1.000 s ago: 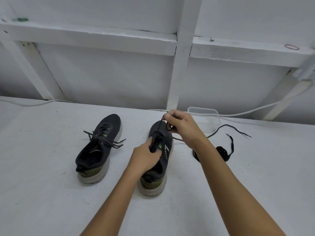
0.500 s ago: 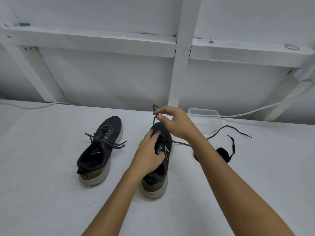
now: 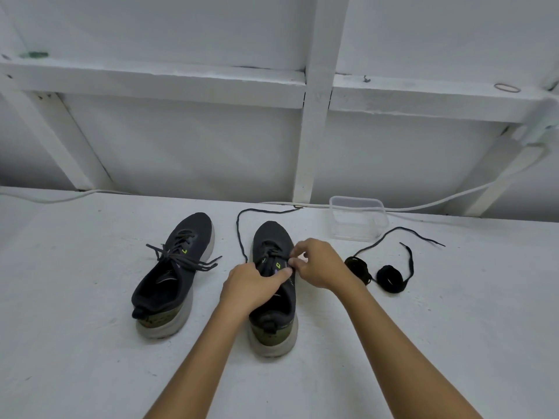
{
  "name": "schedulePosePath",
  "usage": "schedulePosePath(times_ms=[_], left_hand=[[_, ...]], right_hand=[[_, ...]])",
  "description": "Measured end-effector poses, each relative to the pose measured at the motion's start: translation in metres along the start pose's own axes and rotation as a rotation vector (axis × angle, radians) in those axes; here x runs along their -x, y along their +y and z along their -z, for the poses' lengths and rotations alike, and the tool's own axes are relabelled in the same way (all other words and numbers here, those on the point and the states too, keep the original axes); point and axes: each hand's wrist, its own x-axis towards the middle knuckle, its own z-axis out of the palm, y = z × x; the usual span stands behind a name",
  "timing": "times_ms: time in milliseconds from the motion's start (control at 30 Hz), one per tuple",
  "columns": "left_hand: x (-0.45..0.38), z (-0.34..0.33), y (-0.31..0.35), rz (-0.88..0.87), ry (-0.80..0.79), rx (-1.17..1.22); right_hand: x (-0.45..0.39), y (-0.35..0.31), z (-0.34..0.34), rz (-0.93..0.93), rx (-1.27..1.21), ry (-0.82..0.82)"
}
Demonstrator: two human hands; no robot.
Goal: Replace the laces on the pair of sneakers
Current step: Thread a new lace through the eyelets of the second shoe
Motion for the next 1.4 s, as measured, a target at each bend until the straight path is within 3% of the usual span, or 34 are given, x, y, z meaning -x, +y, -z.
schedulePosePath(times_ms=[133,300,433,533,633,800,867,1000,1100,1200,1333,1400], left_hand=[[0.002,0.001,0.000,-0.045,0.077,-0.069],[0.003,0.003,0.002,-0.089,0.108,-0.002],[-0.002,0.011,0.009,-0.373,0.291,-0.122],[-0.015,0.019,0.017,-0.467,0.193,-0.096],[-0.028,0.022,0.018,-0.436,0.184,-0.079],[-0.036,0.026,0.006,-0.102,0.337,0.151],[-0.037,0.022,0.002,-0.204,0.375,0.041],[-0.036,0.023,0.017,-0.643,0.309,-0.091],[-0.035,0.026,0.031,-0.711,0.274,-0.141],[-0.039,0.028,0.034,-0.668,0.330,-0.154],[-0.054,0.043,0.016,-0.295,0.530,0.032],[-0.059,0.046,0.005,-0.234,0.539,0.002]], right_hand=[[0.004,-0.007,0.009,0.049,-0.137,0.051],[0.004,-0.016,0.034,0.038,-0.052,0.024],[0.006,-0.025,0.049,0.069,-0.155,0.034],[0.009,-0.031,0.054,0.108,-0.230,-0.015],[0.009,-0.029,0.054,0.100,-0.210,-0.023],[0.010,-0.012,0.063,0.060,-0.151,0.046],[0.012,-0.009,0.064,0.062,-0.150,0.065],[0.009,-0.019,0.065,0.105,-0.127,0.075],[0.006,-0.029,0.065,0.155,-0.109,0.081],[0.004,-0.032,0.067,0.161,-0.110,0.090],[0.007,-0.025,0.074,0.118,-0.069,0.116],[0.008,-0.025,0.074,0.110,-0.066,0.121]])
